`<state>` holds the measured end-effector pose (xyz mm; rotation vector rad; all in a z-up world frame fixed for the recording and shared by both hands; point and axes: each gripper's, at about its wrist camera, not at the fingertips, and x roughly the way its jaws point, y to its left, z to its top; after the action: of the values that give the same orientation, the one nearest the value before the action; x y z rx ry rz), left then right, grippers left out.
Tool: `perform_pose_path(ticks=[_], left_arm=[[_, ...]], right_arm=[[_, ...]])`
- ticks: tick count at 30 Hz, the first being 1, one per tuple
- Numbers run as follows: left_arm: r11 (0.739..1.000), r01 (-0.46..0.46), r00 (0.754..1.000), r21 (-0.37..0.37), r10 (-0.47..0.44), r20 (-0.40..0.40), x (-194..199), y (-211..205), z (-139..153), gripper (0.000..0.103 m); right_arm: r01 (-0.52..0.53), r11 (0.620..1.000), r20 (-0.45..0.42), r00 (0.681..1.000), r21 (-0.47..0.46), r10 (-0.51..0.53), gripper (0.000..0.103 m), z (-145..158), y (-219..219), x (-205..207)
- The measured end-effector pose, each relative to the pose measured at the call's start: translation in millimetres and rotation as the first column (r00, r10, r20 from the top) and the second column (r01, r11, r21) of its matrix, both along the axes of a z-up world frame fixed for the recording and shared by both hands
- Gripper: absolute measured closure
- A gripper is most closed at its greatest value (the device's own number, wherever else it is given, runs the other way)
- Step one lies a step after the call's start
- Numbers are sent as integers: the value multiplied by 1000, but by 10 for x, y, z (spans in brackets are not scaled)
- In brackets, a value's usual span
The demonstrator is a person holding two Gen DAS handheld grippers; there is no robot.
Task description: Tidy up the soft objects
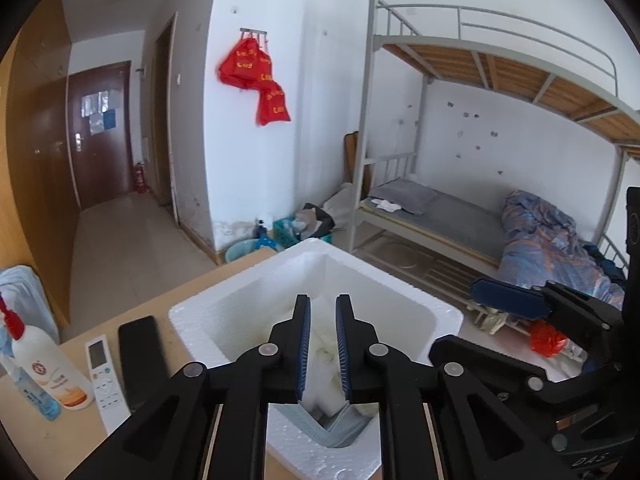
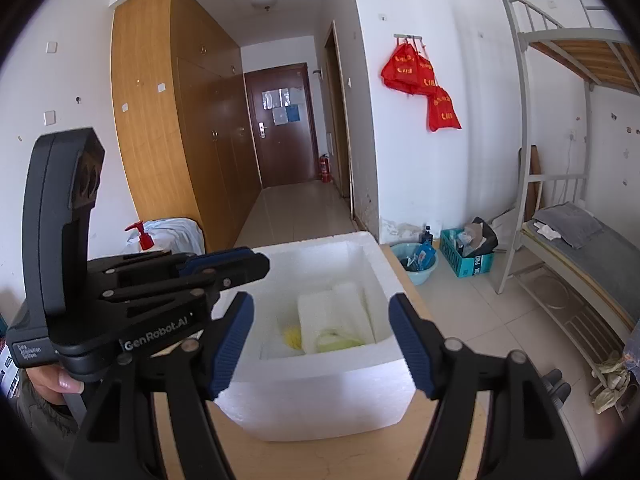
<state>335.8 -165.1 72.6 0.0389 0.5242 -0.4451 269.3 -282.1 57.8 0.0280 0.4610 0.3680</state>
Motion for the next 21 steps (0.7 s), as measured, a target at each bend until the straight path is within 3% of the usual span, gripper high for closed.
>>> perform_pose_path(ticks=[2, 5, 7, 21], left_arm=[[1000, -5, 1000, -10, 5, -2, -5, 33, 3, 60], [999, -31, 999, -33, 32, 19, -38, 99, 33, 40], [998, -44, 999, -34, 45, 22, -49, 127, 45, 35], [997, -68, 996, -31, 69, 61, -259, 246, 142, 34]], right_arm=[[0, 1000, -1, 1000, 1, 0, 29, 1, 0, 5], [3, 1000, 0, 1000, -3, -3, 29, -1, -2, 14], [-2, 1000, -3, 1000, 3, 2, 29, 1, -5, 20], [-28, 1000, -2, 1000, -4, 28, 29, 5, 81, 9]])
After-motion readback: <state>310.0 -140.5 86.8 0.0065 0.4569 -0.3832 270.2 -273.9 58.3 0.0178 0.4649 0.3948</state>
